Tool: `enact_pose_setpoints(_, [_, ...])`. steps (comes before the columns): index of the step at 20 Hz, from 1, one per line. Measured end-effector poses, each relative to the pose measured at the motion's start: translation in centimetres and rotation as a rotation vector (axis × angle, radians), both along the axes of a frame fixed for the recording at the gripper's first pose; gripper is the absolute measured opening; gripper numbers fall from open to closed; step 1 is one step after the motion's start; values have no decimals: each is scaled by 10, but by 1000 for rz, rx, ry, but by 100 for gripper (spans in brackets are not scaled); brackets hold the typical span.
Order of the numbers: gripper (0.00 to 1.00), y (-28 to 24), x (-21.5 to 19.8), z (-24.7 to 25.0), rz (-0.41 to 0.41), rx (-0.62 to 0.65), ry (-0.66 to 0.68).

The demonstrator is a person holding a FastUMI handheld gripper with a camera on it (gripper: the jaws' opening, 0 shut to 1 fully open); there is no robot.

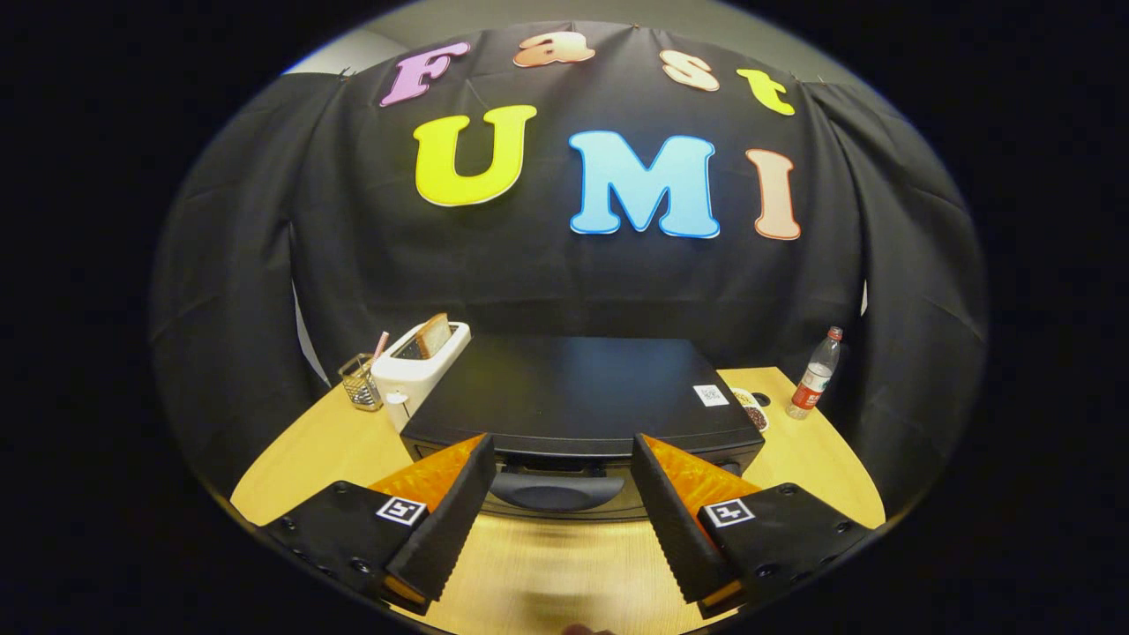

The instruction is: Open the toaster oven, put the food inside, and close the toaster oven door.

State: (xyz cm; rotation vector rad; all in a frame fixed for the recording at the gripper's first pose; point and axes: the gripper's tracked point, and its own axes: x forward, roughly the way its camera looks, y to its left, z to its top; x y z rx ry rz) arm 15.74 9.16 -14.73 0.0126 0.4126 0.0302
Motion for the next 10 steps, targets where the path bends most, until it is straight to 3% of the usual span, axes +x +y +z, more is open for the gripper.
enact_pose_setpoints(10, [99, 10, 28, -41, -17, 13, 89])
